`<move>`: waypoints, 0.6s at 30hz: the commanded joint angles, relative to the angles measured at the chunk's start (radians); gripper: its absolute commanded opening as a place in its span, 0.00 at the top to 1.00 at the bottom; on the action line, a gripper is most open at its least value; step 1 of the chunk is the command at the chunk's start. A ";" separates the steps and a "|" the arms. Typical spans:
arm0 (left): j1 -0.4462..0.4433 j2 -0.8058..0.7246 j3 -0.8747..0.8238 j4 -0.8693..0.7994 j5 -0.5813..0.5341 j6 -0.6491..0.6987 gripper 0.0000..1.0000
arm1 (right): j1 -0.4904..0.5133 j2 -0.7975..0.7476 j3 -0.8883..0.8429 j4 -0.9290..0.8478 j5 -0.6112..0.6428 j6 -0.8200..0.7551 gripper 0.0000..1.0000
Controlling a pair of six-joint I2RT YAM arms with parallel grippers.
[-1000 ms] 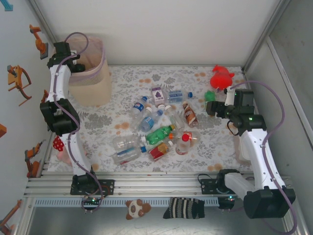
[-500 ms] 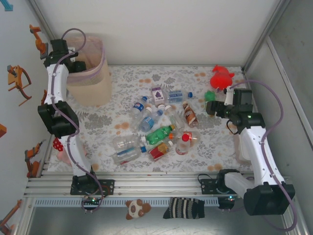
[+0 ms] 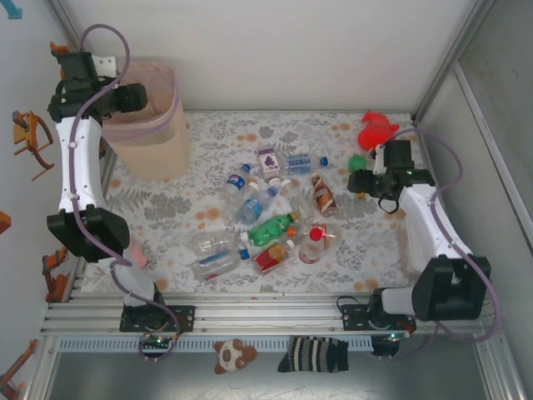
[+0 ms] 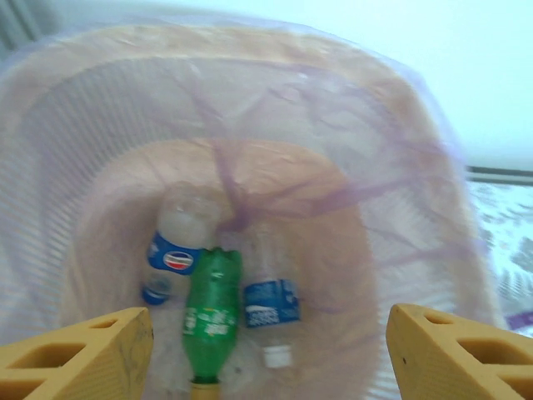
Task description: Put the plastic bottles in the bin
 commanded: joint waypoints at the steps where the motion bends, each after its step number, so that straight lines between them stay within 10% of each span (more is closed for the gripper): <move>1: -0.032 -0.077 -0.086 0.009 0.101 -0.036 0.27 | 0.007 0.074 0.025 0.015 0.044 -0.013 0.26; 18: -0.229 -0.467 -0.693 0.321 0.214 -0.217 0.26 | 0.004 0.404 0.100 0.141 0.145 -0.058 0.46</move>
